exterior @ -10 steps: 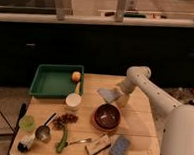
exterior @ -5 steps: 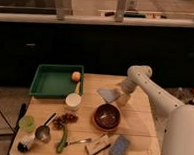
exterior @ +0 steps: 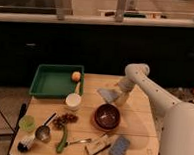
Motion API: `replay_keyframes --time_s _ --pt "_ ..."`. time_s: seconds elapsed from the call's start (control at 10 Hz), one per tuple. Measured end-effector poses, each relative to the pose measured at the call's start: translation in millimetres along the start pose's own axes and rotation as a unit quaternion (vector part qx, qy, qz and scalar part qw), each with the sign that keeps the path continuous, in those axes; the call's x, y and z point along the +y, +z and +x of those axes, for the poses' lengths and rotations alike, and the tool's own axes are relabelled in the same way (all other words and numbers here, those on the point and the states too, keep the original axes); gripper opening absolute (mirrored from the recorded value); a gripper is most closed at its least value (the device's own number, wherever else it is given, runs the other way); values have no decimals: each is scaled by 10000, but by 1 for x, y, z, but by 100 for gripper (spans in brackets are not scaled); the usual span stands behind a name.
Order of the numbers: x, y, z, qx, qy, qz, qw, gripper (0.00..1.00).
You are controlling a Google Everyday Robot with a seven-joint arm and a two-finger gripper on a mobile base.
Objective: Place towel in paper cup
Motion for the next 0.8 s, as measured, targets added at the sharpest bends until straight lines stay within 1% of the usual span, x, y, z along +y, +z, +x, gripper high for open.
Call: replay_keyframes --time_s 0.5,0.8 --pt "-6 6 -16 30 -333 -318 9989 80" --pt "-12 15 -31 18 -545 -446 9975 80"
